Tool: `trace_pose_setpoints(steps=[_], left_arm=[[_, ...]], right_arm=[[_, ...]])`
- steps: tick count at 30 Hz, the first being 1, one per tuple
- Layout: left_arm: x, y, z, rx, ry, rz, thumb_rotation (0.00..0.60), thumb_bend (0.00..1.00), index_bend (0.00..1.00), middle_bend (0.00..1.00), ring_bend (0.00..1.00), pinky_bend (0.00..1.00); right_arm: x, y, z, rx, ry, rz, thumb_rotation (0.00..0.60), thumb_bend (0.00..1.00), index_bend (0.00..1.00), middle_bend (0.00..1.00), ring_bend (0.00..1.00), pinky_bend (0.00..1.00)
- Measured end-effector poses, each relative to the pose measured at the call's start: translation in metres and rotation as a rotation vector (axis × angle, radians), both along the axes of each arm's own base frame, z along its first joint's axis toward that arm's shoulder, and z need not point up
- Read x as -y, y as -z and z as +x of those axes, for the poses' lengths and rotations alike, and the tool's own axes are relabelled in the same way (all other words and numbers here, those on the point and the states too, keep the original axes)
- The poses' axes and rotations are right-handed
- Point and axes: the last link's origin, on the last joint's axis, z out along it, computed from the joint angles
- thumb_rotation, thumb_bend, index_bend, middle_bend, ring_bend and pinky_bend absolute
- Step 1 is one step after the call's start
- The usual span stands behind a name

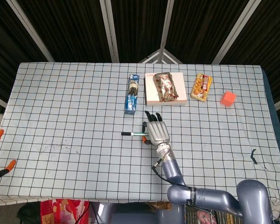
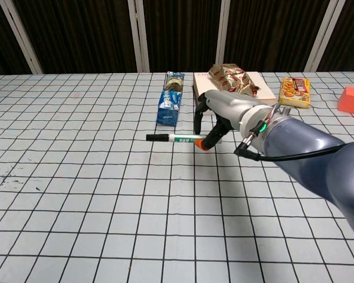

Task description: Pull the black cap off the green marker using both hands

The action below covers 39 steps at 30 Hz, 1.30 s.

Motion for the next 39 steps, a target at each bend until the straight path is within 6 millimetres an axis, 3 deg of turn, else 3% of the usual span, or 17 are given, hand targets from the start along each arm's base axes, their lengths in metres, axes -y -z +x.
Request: trace_pose_setpoints(steps=[8,21,25,31,39], left_arm=[[-0.01,0.018,0.042,0.062,0.159,-0.019,0.6,0.25,0.22,0.04,0.0,0.0],[-0.023,0.076,0.112,0.163,0.325,-0.131,0.6,0.26,0.33,0.07,0.0,0.0],[-0.024,0.091,0.132,0.192,0.369,-0.153,0.6,0.28,0.33,0.08,0.0,0.0],[-0.027,0.107,0.161,0.269,0.433,-0.16,0.6,0.42,0.37,0.11,0.0,0.0],[-0.036,0.115,0.186,0.329,0.505,-0.126,0.6,0.43,0.39,0.11,0.0,0.0]], right_arm=[[-0.018,-0.038,0.015,0.069,-0.025,-0.006,0.6,0.55,0.71,0.07,0.14,0.07],[-0.062,-0.121,0.036,0.111,-0.05,-0.078,0.6,0.55,0.72,0.07,0.14,0.07],[-0.068,-0.124,0.035,0.089,-0.045,-0.078,0.6,0.56,0.72,0.07,0.14,0.07],[-0.069,-0.116,0.037,0.084,-0.043,-0.057,0.6,0.56,0.72,0.07,0.14,0.07],[-0.066,-0.108,0.035,0.079,-0.028,-0.044,0.6,0.56,0.73,0.07,0.14,0.07]])
